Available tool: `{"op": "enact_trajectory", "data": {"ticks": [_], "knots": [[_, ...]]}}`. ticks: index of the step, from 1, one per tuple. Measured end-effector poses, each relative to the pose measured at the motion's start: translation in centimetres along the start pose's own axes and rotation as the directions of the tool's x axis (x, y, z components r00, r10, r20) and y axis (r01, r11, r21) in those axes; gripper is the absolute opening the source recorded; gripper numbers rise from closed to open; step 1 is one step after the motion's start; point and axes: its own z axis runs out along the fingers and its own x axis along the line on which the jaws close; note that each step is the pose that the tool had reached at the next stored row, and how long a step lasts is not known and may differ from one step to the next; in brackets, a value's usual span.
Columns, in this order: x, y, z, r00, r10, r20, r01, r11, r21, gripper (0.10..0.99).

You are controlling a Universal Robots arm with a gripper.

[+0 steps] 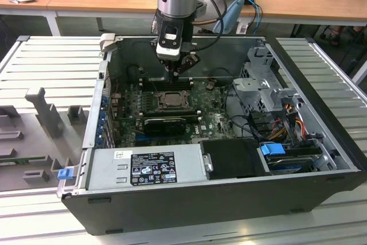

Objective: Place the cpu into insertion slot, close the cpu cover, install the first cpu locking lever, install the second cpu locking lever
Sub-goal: 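Install the first cpu locking lever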

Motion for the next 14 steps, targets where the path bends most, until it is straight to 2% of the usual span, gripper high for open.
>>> {"op": "enact_trajectory", "data": {"ticks": [4,7,10,11,14], "knots": [[0.00,0.00,0.00,0.9985,-0.056,-0.0008,0.056,0.9985,0.000,0.106],[0.00,0.00,0.02,0.9940,-0.110,-0.0016,0.110,0.9940,0.001,0.106],[0.00,0.00,0.05,0.9839,-0.179,-0.0026,0.179,0.9839,0.001,0.106],[0.00,0.00,0.05,0.9786,-0.206,-0.0030,0.206,0.9786,0.001,0.106],[0.00,0.00,0.06,0.9696,-0.245,-0.0037,0.245,0.9696,0.001,0.106]]}}
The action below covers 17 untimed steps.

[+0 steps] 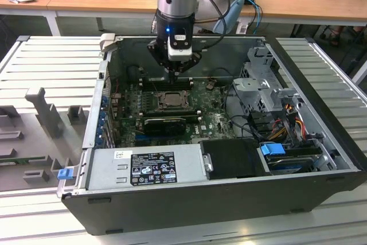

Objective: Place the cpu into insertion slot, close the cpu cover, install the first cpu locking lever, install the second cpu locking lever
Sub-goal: 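Install the first cpu locking lever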

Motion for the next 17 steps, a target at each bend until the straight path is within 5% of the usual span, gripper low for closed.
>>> {"op": "enact_trajectory", "data": {"ticks": [13,17], "knots": [[0.00,0.00,0.00,0.9879,-0.155,-0.0023,0.155,0.9879,0.001,0.106],[0.00,0.00,0.01,0.9765,-0.216,-0.0033,0.216,0.9765,0.001,0.106]]}}
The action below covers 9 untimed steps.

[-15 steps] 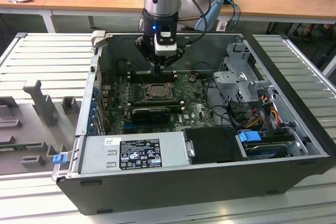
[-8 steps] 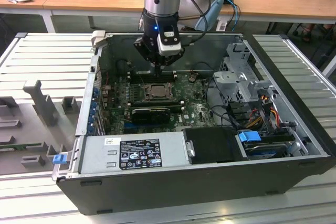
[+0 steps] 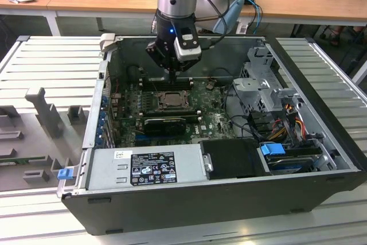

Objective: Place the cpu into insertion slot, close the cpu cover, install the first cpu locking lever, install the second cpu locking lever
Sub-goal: 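Install the first cpu locking lever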

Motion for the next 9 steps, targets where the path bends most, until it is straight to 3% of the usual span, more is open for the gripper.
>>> {"op": "enact_trajectory", "data": {"ticks": [5,9], "knots": [[0.00,0.00,0.03,0.9937,-0.112,-0.0016,0.112,0.9937,0.001,0.106],[0.00,0.00,0.06,0.9814,-0.192,-0.0027,0.192,0.9814,0.001,0.106]]}}
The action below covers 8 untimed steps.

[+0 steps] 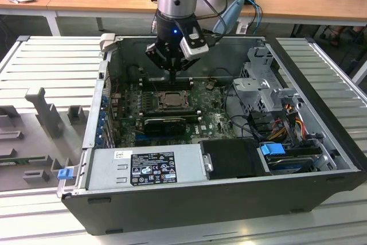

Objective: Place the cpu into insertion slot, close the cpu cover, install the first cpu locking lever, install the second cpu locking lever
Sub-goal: 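Install the first cpu locking lever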

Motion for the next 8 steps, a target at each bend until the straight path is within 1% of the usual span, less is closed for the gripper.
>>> {"op": "enact_trajectory", "data": {"ticks": [2,4,5,7,8], "knots": [[0.00,0.00,0.01,0.9994,-0.035,-0.0005,0.035,0.9994,0.000,0.106],[0.00,0.00,0.02,0.9965,-0.083,-0.0011,0.083,0.9965,0.001,0.106],[0.00,0.00,0.02,0.9953,-0.097,-0.0013,0.097,0.9953,0.001,0.106],[0.00,0.00,0.03,0.9910,-0.134,-0.0018,0.134,0.9910,0.001,0.106],[0.00,0.00,0.03,0.9876,-0.157,-0.0022,0.157,0.9876,0.001,0.106]]}}
